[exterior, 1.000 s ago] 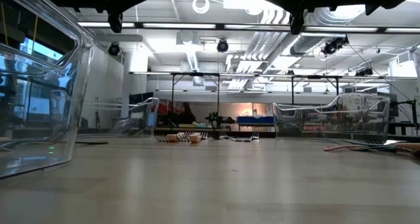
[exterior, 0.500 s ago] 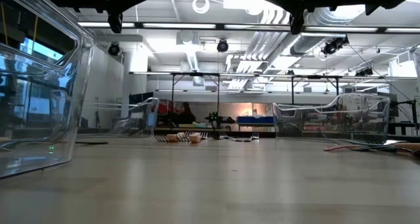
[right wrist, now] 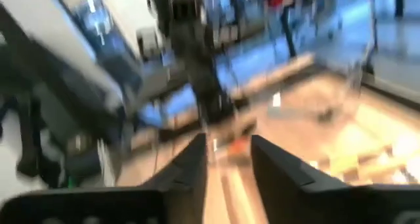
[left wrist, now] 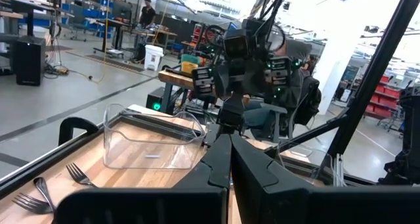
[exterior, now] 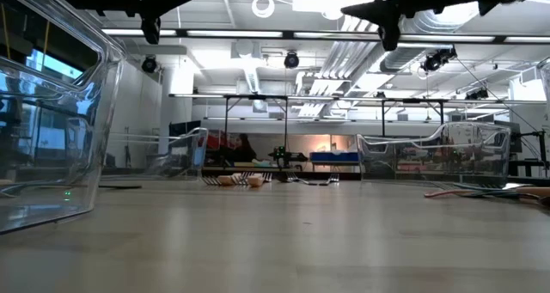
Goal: Sort silverware by color (type)
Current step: Put the blue spoon into the top left transparent bin
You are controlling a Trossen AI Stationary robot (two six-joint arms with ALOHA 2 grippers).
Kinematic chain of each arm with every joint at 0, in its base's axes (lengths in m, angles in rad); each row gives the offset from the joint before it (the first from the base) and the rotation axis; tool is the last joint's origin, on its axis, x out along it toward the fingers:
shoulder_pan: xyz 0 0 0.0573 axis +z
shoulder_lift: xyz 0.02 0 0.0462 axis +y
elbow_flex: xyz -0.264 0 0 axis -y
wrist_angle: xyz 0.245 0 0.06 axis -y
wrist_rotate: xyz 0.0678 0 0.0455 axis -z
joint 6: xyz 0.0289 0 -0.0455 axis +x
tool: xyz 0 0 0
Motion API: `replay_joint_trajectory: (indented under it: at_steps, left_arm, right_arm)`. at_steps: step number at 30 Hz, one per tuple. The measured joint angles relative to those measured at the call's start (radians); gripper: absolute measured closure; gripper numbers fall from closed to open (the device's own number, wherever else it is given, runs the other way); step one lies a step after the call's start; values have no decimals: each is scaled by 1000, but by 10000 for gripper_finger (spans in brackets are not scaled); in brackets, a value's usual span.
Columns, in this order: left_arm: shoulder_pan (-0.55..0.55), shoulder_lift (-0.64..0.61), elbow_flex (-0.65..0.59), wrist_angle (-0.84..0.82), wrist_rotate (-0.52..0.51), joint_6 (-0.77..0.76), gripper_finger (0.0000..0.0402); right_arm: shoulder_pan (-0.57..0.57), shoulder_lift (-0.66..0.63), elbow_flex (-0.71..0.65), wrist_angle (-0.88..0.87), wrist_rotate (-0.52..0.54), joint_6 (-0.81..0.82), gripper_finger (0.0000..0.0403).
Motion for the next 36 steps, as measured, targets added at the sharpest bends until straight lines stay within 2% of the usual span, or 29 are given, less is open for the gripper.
replay_joint_trajectory:
  at_steps: [5, 8, 11, 14, 19, 22, 26, 31, 36]
  left_arm:
    - [1, 0, 0, 0, 0, 0, 401]
    - [1, 0, 0, 0, 0, 0, 401]
    - [1, 0, 0, 0, 1, -10, 401]
    - [1, 0, 0, 0, 1, -21, 401]
    - [1, 0, 0, -1, 1, -21, 401]
    - [1, 0, 0, -1, 1, -23, 401]
    - [1, 0, 0, 0, 1, -24, 401]
    - [1, 0, 0, 0, -20, -25, 401]
    - [1, 0, 0, 0, -48, -25, 401]
  right_arm:
    - [0, 23, 200, -466, -27, -93, 206]
    - [0, 39, 288, -554, -26, -112, 176]
    - [0, 52, 361, -598, -31, -114, 162]
    - [5, 52, 429, -732, -49, -98, 160]
    - [34, 51, 478, -1044, -53, 88, 160]
    - [88, 51, 447, -1190, -60, 229, 160]
    - [206, 51, 347, -1281, -69, 413, 160]
    - [340, 52, 171, -1266, -63, 641, 160]
    - [391, 52, 8, -1183, -57, 840, 160]
